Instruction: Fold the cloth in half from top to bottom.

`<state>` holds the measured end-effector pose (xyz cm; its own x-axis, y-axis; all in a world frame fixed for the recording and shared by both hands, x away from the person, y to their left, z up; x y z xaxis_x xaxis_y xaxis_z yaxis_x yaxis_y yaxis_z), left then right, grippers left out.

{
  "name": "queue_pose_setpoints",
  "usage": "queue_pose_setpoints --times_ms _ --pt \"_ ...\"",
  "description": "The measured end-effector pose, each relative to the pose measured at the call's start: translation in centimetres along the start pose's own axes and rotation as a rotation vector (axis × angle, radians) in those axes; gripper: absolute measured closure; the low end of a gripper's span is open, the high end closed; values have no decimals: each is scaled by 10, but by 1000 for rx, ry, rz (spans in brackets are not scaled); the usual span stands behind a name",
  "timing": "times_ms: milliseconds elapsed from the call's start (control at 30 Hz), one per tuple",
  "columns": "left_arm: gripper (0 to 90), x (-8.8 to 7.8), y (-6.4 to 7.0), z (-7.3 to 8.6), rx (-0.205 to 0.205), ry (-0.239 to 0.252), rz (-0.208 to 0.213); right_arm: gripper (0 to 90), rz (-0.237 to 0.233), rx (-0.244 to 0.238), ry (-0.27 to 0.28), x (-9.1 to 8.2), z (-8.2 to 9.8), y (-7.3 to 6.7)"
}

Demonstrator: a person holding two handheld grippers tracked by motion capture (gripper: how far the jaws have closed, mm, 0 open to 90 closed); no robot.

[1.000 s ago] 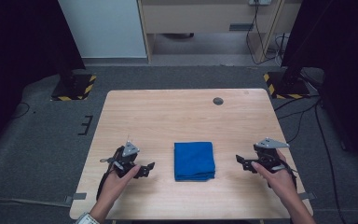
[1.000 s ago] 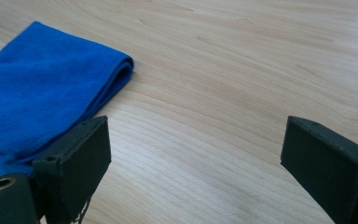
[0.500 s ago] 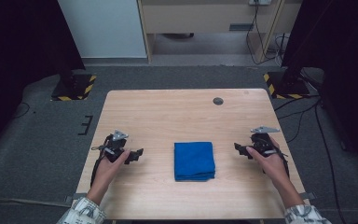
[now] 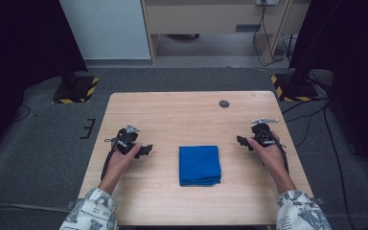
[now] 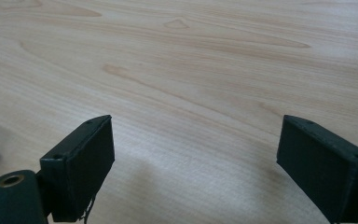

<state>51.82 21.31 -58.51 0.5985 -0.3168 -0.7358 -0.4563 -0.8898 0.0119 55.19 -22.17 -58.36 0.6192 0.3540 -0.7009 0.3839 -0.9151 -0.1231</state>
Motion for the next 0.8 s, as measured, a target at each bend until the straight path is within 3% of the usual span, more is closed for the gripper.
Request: queue_pose_setpoints --times_ms 100,167,300,367,433,500,800 --pt "69 8 -2 1 -19 -6 -4 107 5 46 11 5 -2 6" --pt "69 12 -1 4 -16 -21 -8 105 18 57 15 7 0 8" --pt "50 15 1 3 -5 1 -21 95 36 53 8 13 4 8" --pt "30 17 3 5 27 25 -29 85 65 34 15 15 5 7" --pt "9 17 4 6 34 33 -24 78 91 15 18 17 6 6" --pt "9 17 5 7 33 34 -24 60 106 -37 17 18 9 2" --pt "8 12 11 13 37 33 -23 61 112 -33 16 5 23 -7"
Point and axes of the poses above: each handheld gripper's, and its own axes: x roughly forward along the jaws, z roughly out of its underside, y roughly to its right, the point moved 9 cm from there along x, roughly forward along the jaws, and after that the axes turned 2 degrees about -z, right-handed, at the moved point
